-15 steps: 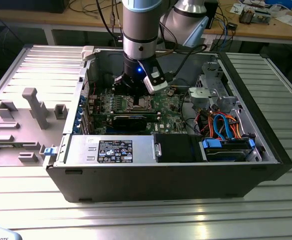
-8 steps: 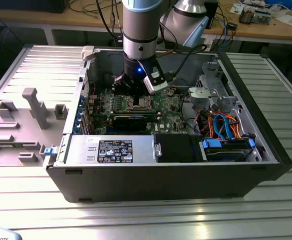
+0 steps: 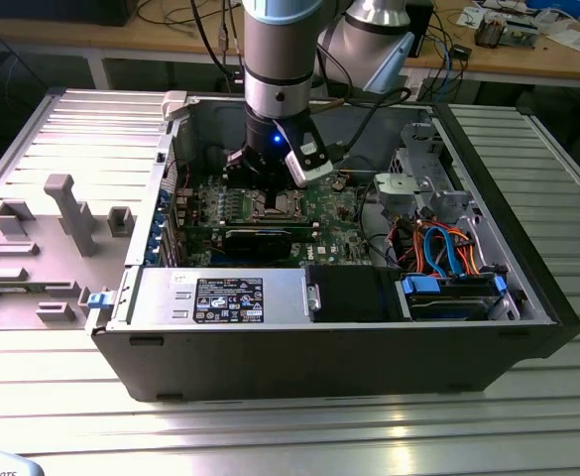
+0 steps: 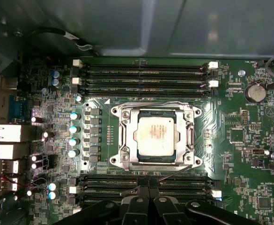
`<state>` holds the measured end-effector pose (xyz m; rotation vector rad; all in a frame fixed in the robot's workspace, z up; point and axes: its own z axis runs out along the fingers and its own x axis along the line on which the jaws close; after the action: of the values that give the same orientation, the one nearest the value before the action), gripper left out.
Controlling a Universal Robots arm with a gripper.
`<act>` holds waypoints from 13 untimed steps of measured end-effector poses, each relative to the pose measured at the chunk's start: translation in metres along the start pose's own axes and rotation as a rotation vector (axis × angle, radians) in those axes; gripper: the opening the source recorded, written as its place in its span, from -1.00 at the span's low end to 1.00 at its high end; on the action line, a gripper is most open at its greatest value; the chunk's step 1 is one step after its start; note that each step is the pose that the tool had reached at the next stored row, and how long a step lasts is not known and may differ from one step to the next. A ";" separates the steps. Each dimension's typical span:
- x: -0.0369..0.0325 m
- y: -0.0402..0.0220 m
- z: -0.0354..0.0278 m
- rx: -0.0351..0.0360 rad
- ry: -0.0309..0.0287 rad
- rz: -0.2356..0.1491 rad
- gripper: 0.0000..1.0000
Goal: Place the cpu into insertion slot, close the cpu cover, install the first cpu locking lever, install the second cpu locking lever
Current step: 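Install the second cpu locking lever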
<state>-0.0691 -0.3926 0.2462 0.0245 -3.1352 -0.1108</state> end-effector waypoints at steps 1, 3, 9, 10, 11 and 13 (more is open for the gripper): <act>0.0002 -0.0021 -0.0001 -0.0030 0.0015 0.000 -0.79; 0.0015 -0.0031 0.0004 -0.0161 0.0054 0.001 -0.79; 0.0051 -0.0082 0.0040 -0.0331 0.0149 -0.001 -0.79; 0.0051 -0.0094 0.0049 -0.0345 0.0156 -0.003 -0.79; 0.0051 -0.0101 0.0061 -0.0370 0.0164 -0.008 -0.79; 0.0055 -0.0107 0.0080 -0.0467 0.0174 -0.019 -0.79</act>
<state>-0.0745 -0.4028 0.2376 0.0552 -3.1143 -0.1829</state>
